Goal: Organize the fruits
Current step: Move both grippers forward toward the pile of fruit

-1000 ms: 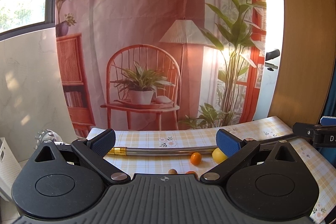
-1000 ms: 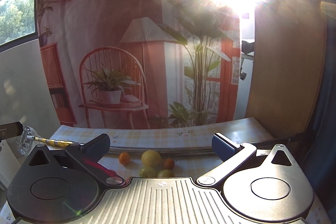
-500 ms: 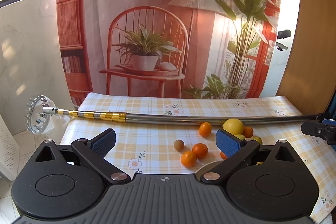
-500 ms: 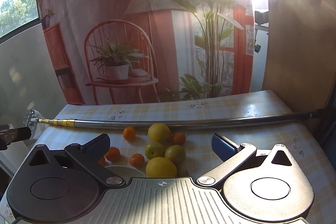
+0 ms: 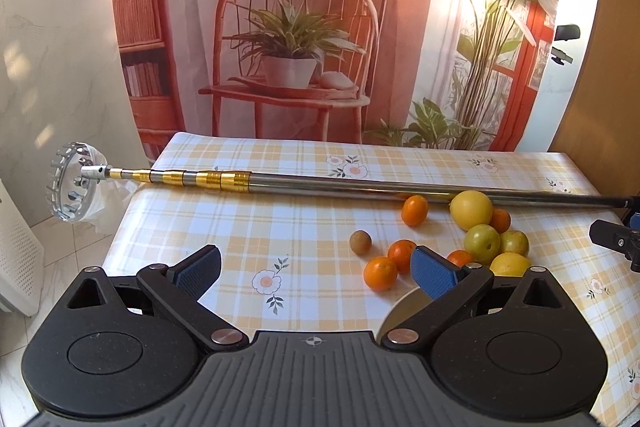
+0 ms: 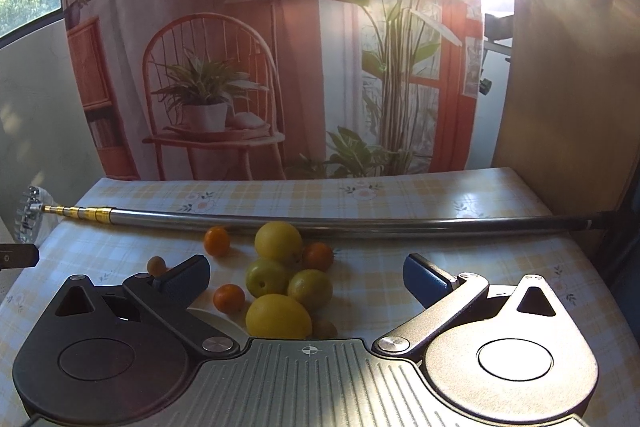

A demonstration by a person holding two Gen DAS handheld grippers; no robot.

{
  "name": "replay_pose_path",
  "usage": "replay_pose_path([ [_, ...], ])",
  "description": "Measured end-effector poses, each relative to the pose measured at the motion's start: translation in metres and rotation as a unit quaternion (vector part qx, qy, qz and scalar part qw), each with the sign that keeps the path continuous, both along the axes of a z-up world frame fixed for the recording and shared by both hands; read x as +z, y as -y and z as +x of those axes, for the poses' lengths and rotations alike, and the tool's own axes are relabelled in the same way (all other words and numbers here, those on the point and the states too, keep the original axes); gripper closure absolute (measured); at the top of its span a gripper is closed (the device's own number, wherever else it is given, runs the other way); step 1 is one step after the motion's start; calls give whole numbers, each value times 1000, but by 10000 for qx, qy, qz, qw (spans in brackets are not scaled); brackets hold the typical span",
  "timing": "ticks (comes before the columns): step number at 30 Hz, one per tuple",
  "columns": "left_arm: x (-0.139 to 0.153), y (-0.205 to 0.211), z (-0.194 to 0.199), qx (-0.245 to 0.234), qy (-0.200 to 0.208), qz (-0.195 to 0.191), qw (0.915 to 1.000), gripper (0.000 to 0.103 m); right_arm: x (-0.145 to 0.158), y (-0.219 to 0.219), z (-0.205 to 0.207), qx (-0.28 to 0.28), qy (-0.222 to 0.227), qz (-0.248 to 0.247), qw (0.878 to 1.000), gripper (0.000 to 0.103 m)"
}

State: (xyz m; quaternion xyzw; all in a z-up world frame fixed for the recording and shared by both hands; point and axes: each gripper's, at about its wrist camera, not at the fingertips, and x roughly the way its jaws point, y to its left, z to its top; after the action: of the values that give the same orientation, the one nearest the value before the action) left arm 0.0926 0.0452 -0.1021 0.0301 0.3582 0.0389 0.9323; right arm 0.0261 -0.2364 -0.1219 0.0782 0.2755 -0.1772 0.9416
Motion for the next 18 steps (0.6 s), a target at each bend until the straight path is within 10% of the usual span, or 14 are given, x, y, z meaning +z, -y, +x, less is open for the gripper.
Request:
replay_pose_path([
  [18, -33, -9, 59, -281, -881, -668, 9935, 6, -31, 20, 41, 61, -496, 277, 9984, 0],
])
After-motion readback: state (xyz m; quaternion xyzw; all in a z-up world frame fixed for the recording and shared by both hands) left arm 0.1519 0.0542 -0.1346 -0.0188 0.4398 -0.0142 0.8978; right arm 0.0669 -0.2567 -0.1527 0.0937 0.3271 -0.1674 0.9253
